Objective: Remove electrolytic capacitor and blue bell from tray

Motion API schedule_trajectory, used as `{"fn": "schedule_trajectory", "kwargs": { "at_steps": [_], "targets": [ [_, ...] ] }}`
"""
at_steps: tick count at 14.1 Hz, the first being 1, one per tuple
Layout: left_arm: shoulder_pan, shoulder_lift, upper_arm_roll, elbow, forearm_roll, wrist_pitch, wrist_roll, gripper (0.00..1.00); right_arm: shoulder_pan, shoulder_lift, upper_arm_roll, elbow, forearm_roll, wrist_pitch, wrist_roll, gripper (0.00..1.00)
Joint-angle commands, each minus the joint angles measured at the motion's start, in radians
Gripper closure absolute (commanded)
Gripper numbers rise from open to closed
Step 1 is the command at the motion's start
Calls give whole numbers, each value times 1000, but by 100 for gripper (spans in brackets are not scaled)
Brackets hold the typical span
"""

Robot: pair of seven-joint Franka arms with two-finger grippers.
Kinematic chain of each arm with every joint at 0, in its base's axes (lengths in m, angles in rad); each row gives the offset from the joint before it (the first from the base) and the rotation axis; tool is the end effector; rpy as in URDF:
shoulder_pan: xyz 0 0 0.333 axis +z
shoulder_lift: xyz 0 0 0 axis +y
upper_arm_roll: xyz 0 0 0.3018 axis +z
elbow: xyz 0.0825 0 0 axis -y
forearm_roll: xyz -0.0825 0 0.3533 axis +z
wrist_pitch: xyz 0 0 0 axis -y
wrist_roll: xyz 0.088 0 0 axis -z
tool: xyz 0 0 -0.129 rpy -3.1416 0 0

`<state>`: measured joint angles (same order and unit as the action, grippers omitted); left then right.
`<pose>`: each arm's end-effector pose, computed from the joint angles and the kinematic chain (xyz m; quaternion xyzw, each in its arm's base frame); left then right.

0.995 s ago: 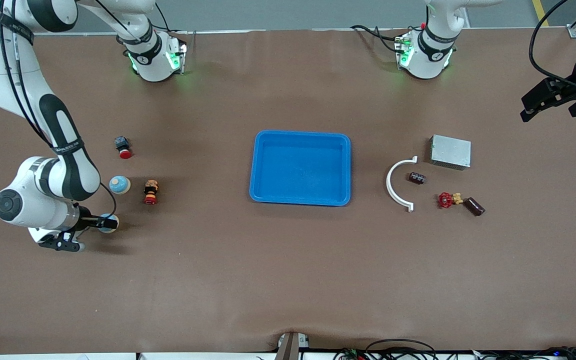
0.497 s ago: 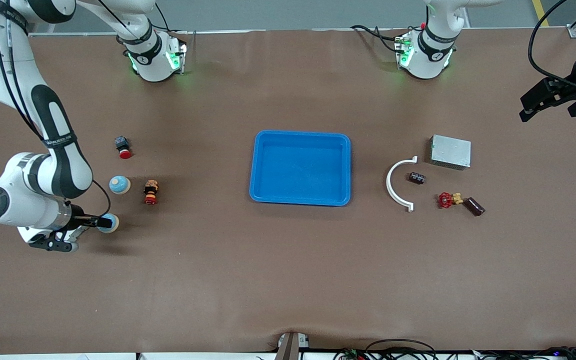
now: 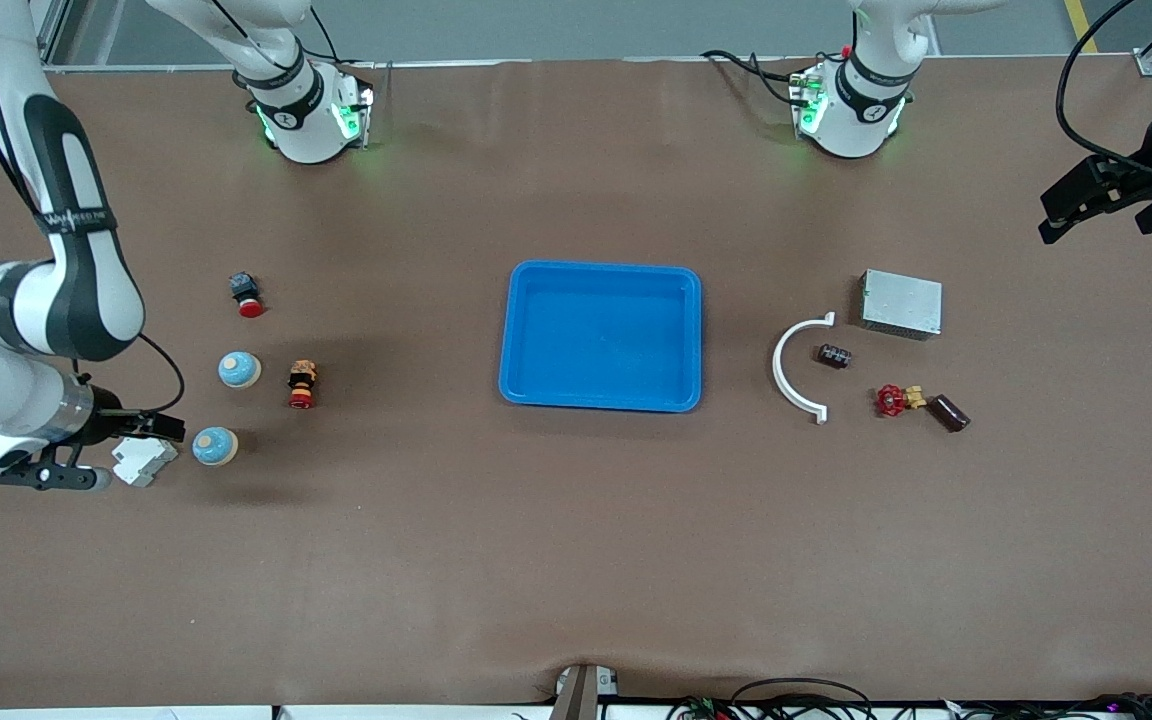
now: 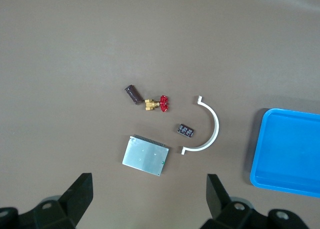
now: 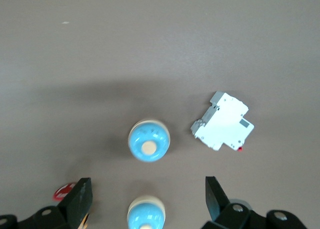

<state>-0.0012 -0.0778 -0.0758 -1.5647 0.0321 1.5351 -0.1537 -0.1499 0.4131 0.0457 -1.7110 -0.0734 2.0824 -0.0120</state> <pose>0.4968 -0.0357 0.6275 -0.9988 -0.0393 -0.0260 0.0161 0.6191 -0.0722 0.3286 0.9991 -0.0292 -0.0218 0.0212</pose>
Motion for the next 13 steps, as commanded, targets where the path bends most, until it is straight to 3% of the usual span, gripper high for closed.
{"fn": "schedule_trajectory", "kwargs": {
  "at_steps": [1,7,13],
  "targets": [
    [4,-17,-2,2,-12,-13,-7,0,35,-95,2,-19,-17,-71,3,0],
    [12,-19,-1,-1,-21,-20,2,0,98,-213,8,83,-3,-313,73,0],
    [10,-16,-6,-1,-20,-18,2,0,151,-295,16,91,-2,-386,118,0]
  ]
}}
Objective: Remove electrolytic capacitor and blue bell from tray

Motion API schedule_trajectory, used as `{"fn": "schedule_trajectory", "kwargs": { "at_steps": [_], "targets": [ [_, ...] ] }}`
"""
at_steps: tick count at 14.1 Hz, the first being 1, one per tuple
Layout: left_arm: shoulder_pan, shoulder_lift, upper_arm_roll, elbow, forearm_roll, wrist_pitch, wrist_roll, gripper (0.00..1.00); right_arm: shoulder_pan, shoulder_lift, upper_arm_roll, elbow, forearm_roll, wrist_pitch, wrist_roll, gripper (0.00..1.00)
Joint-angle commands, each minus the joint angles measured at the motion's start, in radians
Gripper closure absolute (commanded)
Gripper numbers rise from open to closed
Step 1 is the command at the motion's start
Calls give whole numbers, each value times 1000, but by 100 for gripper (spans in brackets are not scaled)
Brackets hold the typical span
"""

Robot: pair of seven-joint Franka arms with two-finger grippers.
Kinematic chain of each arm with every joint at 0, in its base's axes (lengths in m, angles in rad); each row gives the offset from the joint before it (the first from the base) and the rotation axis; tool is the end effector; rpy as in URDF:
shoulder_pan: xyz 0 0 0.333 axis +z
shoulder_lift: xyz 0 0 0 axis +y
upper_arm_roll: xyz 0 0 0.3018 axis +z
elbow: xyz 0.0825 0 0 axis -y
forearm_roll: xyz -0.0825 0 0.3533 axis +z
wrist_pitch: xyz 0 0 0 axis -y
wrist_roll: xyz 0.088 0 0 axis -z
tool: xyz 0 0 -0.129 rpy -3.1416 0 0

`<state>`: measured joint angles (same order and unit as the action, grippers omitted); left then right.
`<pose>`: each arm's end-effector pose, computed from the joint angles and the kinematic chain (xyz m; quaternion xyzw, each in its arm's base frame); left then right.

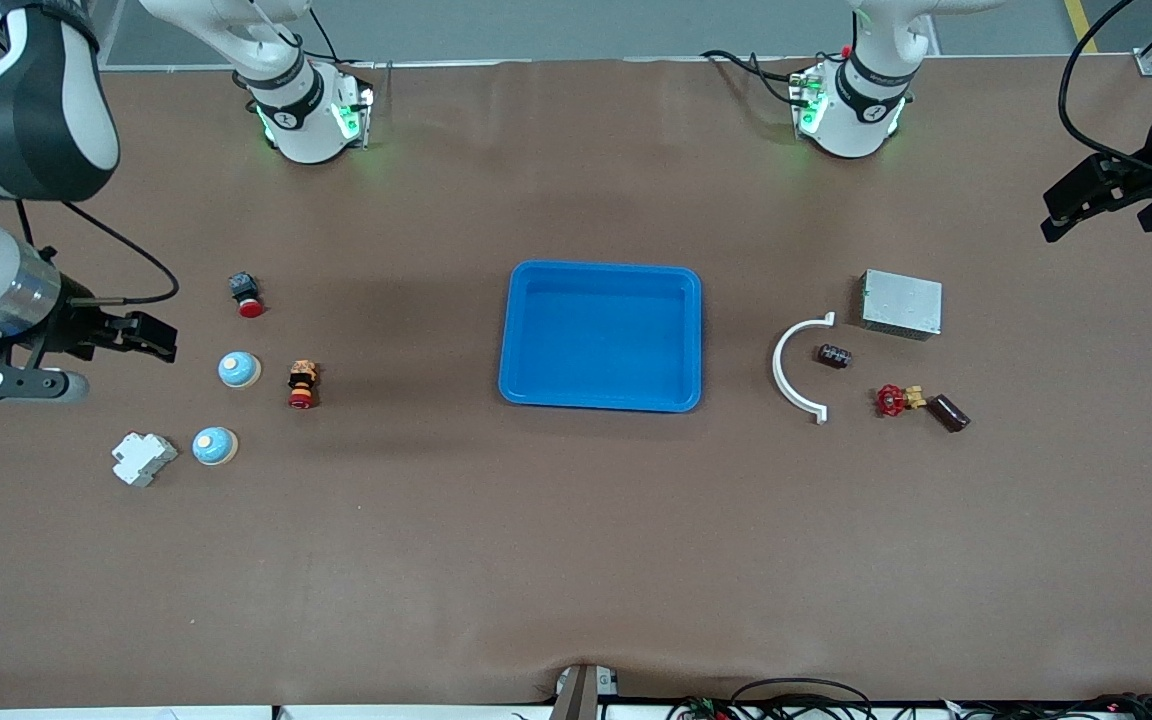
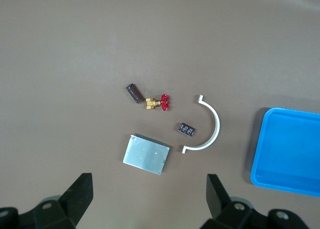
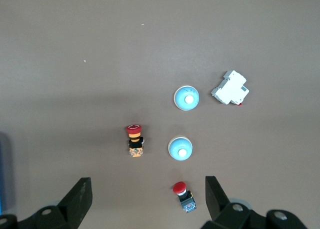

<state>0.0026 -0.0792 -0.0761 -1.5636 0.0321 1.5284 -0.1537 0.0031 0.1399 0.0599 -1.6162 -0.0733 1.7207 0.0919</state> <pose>0.4957 -0.0339 0.6280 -0.9987 -0.0412 -0.0239 0.0164 0.5691 0.0257 0.5047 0.9993 -0.0086 -0.0150 0.0332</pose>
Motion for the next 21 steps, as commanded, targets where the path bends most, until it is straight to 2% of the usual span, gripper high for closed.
{"fn": "schedule_trajectory", "kwargs": {
  "at_steps": [1,3,10,15,21],
  "targets": [
    [7,-16,-5,-3,-20,-11,2,0,-2,-32,1,18,0,-45,12,0],
    [7,-16,-8,-1,-21,-13,3,0,-3,-32,1,53,7,-96,3,0],
    [-3,-13,-27,5,-26,-13,-10,0,-12,-46,-9,116,55,-148,-46,0],
    [-1,-8,-28,7,-27,-13,-17,0,-18,-48,-17,121,69,-156,-75,0],
    [-3,-10,-30,4,-27,-13,-14,0,-94,-72,-22,127,125,-155,-92,0]
  ]
}}
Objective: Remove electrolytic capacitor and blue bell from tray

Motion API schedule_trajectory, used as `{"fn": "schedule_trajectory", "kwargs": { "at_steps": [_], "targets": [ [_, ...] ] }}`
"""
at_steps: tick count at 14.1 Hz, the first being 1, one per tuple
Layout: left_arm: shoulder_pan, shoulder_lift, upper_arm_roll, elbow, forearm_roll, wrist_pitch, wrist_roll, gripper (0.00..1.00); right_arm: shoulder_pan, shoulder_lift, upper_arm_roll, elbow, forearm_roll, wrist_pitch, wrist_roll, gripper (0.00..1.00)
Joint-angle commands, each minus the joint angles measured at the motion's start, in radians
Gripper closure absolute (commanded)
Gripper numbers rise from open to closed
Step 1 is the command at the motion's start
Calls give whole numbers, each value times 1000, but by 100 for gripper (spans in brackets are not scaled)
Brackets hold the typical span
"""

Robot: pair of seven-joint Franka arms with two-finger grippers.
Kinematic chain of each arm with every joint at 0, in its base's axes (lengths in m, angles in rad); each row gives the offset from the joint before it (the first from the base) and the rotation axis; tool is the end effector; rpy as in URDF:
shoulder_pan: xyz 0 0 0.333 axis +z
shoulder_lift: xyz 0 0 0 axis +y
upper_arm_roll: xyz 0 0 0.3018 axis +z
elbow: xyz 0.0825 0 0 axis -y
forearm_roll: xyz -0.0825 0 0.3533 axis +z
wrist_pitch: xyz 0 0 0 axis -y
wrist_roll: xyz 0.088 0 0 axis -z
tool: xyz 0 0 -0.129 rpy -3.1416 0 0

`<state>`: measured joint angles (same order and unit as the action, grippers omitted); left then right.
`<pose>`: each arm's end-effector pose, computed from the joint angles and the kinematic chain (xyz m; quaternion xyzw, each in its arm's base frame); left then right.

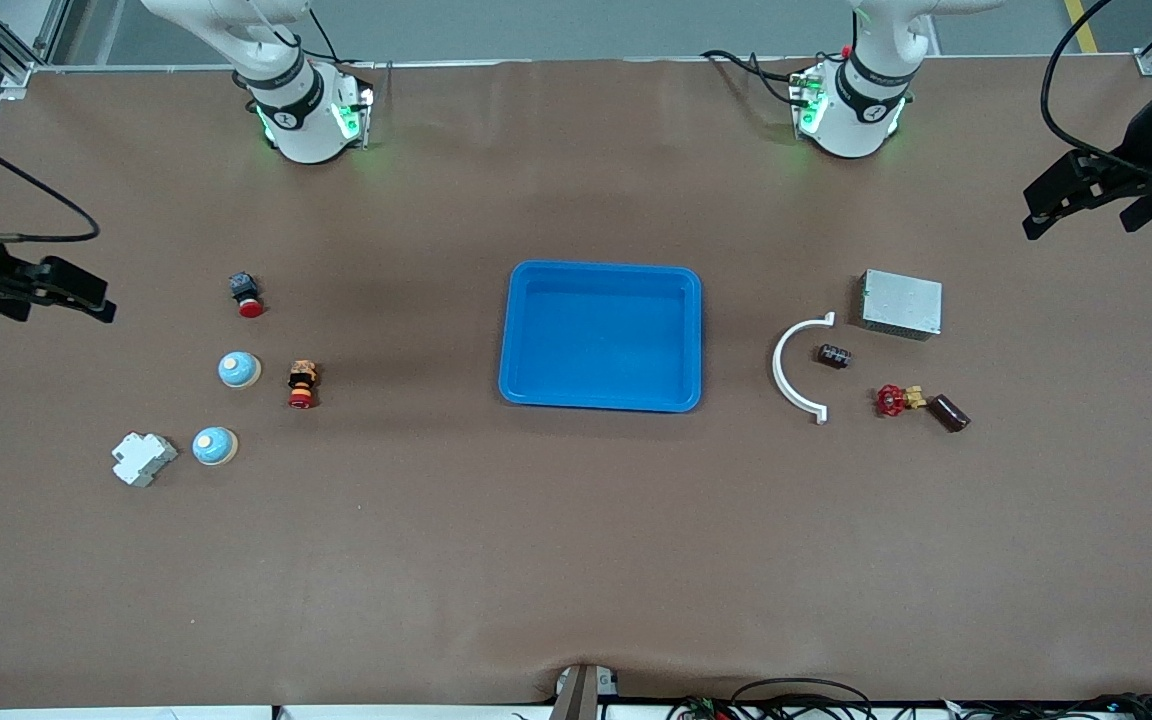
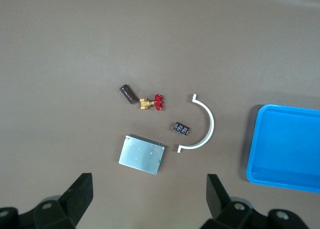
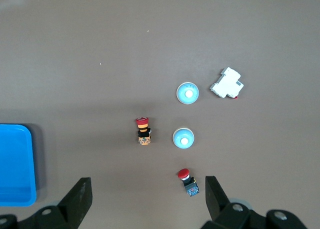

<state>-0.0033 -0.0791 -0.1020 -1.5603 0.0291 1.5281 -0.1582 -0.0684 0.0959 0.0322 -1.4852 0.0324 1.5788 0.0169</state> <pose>0.4944 -0.0506 0.6293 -0.9992 -0.0275 -0.0255 0.0153 0.5526 -0.0167 0.5753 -0.9995 0.0268 0.0010 0.0177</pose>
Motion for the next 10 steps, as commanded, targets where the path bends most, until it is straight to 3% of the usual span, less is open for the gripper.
{"fn": "schedule_trajectory", "kwargs": {
  "at_steps": [1,10],
  "targets": [
    [3,-5,-4,5,-24,-13,-6,0,-25,-28,6,-4,20,-10,-17,0],
    [9,-4,-2,22,-18,-13,6,0,-44,-41,9,-4,9,-6,-48,0]
  ]
}}
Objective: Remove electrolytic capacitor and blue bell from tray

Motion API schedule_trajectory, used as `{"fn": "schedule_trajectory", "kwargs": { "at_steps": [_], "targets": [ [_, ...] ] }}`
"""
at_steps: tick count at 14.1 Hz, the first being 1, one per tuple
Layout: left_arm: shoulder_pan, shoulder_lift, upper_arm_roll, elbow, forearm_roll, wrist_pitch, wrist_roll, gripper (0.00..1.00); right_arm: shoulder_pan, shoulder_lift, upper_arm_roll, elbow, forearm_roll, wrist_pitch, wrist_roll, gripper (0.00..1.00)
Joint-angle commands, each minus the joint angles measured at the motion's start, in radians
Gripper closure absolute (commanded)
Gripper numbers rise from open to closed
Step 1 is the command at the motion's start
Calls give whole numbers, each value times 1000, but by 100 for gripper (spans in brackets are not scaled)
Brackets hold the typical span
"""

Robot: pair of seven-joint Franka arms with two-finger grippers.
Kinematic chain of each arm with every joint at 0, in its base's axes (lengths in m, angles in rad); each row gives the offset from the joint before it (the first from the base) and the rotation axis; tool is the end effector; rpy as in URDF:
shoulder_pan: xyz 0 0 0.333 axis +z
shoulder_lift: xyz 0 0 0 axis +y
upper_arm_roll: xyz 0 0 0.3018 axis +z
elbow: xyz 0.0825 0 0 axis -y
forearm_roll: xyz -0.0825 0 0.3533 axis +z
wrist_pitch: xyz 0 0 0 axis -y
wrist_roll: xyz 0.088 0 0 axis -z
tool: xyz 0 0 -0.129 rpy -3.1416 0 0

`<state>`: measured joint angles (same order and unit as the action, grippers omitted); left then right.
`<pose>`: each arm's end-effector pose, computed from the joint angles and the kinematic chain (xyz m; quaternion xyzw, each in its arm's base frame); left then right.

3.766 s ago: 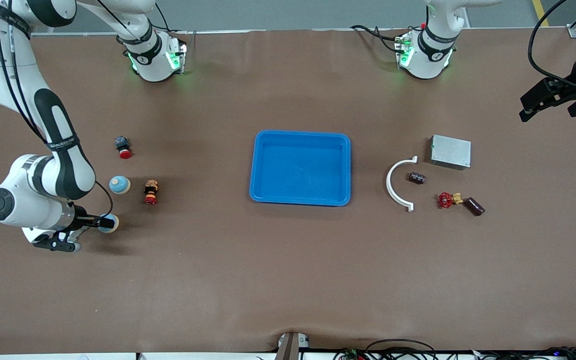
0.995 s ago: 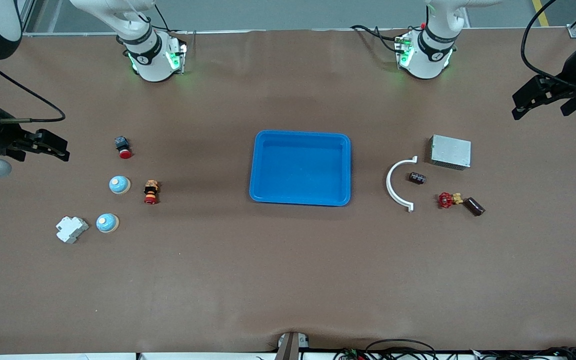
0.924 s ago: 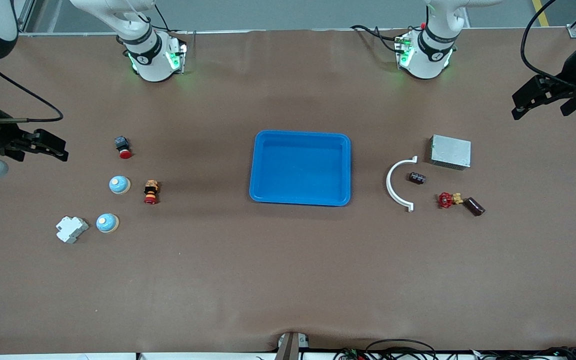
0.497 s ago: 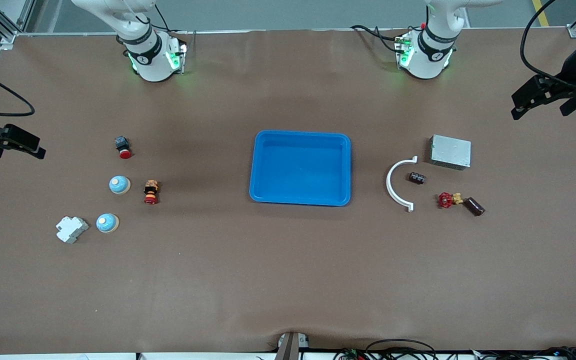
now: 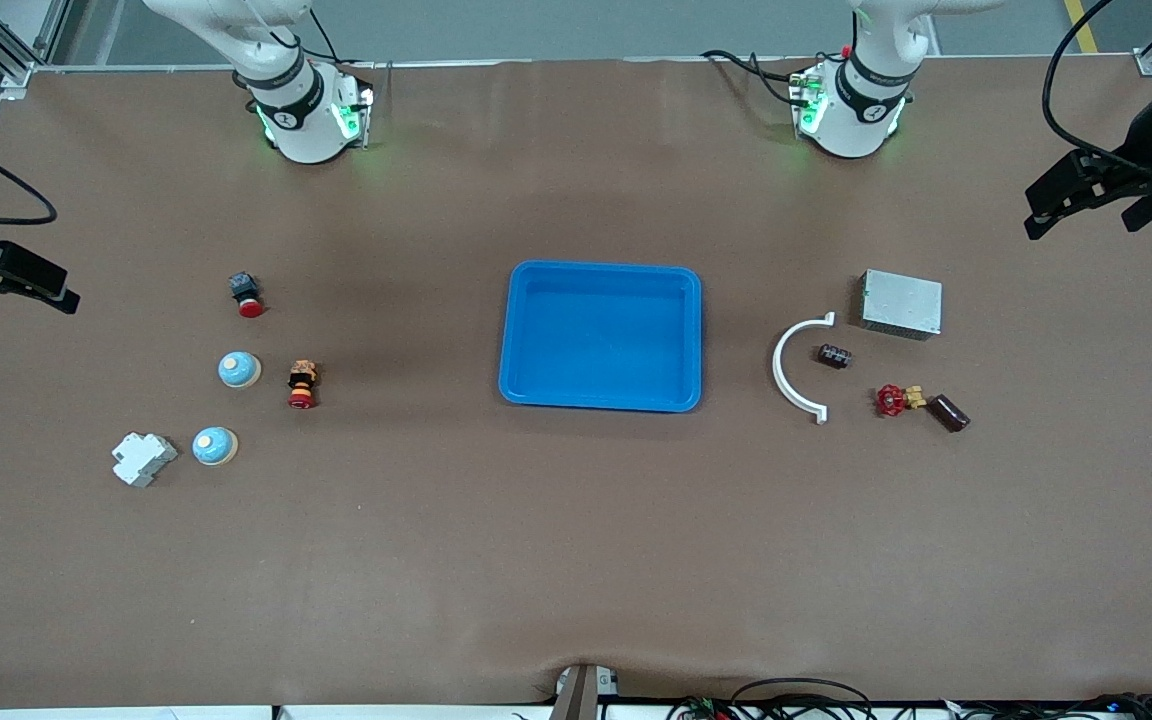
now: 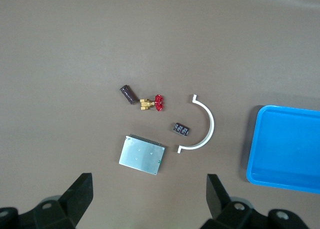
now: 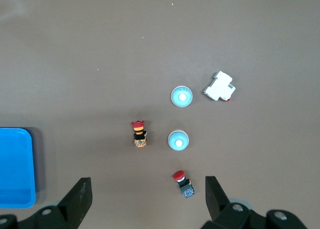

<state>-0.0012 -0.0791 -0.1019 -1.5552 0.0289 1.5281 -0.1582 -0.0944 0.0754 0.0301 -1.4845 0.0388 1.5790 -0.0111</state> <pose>0.4945 -0.0496 0.6315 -0.9991 -0.0286 -0.0280 0.0149 0.5470 -0.0309 0.5869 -0.9994 0.0266 -0.0103 0.0202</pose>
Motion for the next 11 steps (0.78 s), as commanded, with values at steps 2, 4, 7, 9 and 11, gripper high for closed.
{"fn": "schedule_trajectory", "kwargs": {
  "at_steps": [2,4,7,9,11],
  "targets": [
    [7,-4,-1,17,-14,-13,6,0,-18,-20,10,-5,0,-7,-24,0],
    [3,-4,-2,18,-14,-13,-4,0,-18,-22,8,-5,-2,-8,-24,0],
    [4,-5,-4,18,-23,-14,2,0,-18,-20,10,-5,-17,-7,-18,0],
    [0,-5,-4,18,-24,-41,-4,0,-15,-22,11,-5,-39,-10,-9,0],
    [0,-5,-7,18,-26,-59,-4,0,-15,-31,11,-5,-39,-14,6,0]
  ]
}}
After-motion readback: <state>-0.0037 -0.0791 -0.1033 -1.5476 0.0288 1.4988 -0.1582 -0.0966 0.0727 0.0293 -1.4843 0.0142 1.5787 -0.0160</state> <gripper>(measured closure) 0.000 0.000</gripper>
